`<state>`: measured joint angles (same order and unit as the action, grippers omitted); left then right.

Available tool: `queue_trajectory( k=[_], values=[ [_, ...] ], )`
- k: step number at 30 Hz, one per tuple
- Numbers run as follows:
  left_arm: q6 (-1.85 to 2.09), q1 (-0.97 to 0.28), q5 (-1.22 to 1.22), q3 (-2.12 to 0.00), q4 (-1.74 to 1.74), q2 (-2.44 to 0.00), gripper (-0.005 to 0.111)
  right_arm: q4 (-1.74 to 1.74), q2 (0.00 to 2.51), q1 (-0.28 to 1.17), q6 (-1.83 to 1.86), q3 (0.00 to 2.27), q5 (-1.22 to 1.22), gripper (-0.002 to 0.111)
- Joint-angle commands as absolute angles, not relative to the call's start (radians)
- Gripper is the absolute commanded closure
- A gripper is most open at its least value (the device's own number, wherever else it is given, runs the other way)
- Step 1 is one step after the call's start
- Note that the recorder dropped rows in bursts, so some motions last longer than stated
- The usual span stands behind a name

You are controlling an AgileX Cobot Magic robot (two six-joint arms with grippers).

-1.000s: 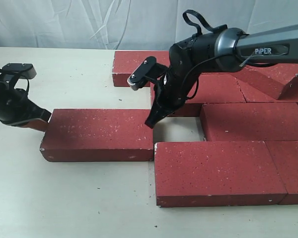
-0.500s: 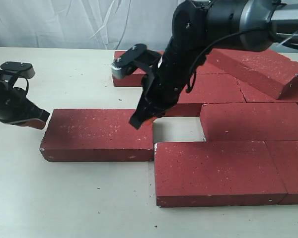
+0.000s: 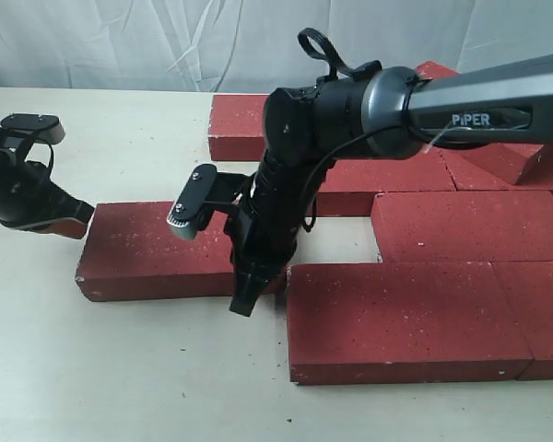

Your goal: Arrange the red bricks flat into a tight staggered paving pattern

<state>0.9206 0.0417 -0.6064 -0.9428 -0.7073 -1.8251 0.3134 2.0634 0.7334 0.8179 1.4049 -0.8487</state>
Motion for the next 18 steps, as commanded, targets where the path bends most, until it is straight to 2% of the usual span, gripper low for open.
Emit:
queue_trajectory(
  k=[1, 7, 14, 18],
  values=[
    [0.923, 0.037, -0.611, -0.945, -0.728, -1.815, 0.107, 0.226, 2.069, 0.732, 0.781, 1.401, -0.836, 0.109],
    [0.925, 0.037, -0.611, -0.945, -0.728, -1.815, 0.107, 0.237, 2.063, 0.732, 0.776, 1.404, -0.856, 0.109],
    [0.925, 0.037, -0.576, -0.945, -0.728, -1.815, 0.107, 0.290, 2.003, 0.735, 0.773, 1.455, -1.057, 0.109],
    [0.925, 0.037, -0.577, -0.945, -0.720, -1.807, 0.107, 0.216, 1.955, 0.697, 0.700, 1.437, -1.016, 0.109]
  ],
)
